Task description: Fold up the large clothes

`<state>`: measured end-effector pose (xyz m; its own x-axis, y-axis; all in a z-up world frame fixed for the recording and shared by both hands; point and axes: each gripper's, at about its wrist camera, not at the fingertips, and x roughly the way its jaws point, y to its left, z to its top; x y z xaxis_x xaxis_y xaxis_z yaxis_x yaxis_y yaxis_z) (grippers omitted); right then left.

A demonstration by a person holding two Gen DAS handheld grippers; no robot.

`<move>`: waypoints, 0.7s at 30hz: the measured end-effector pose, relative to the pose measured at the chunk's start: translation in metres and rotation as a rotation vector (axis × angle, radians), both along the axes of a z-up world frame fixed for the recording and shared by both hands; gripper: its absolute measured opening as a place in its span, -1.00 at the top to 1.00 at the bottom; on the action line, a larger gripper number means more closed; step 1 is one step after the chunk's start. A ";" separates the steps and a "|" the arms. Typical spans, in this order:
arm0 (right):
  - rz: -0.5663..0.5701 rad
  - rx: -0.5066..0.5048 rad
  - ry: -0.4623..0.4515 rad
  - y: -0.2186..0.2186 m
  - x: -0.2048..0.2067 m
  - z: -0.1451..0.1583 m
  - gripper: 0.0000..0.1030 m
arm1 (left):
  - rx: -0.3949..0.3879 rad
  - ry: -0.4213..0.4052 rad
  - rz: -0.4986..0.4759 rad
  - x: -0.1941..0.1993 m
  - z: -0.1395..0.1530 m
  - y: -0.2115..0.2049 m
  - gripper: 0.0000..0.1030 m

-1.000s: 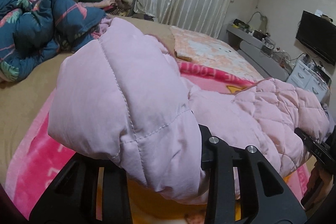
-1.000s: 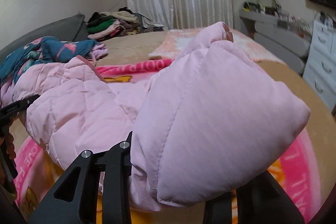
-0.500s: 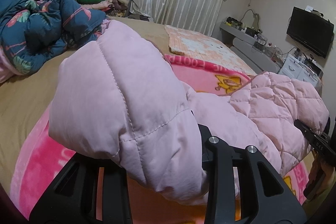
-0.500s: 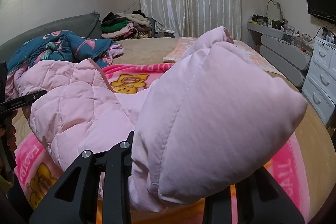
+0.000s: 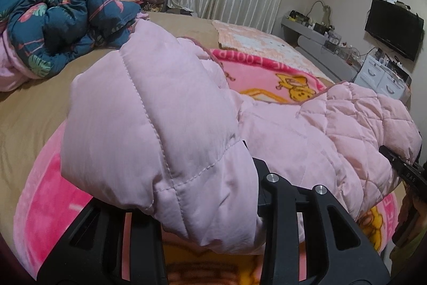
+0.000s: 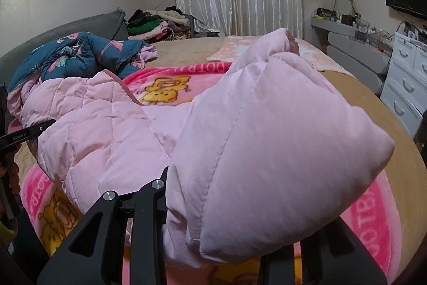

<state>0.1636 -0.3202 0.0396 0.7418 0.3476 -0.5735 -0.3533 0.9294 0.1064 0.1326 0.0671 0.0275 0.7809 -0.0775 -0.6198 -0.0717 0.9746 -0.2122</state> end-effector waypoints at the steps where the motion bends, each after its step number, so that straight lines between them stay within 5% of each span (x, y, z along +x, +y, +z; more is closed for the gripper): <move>1: -0.008 0.002 0.008 -0.001 -0.002 -0.003 0.39 | 0.002 0.004 0.000 -0.002 -0.003 0.001 0.47; 21: -0.196 0.218 0.221 -0.034 -0.017 -0.070 0.18 | -0.022 0.059 0.010 -0.026 -0.041 0.011 0.36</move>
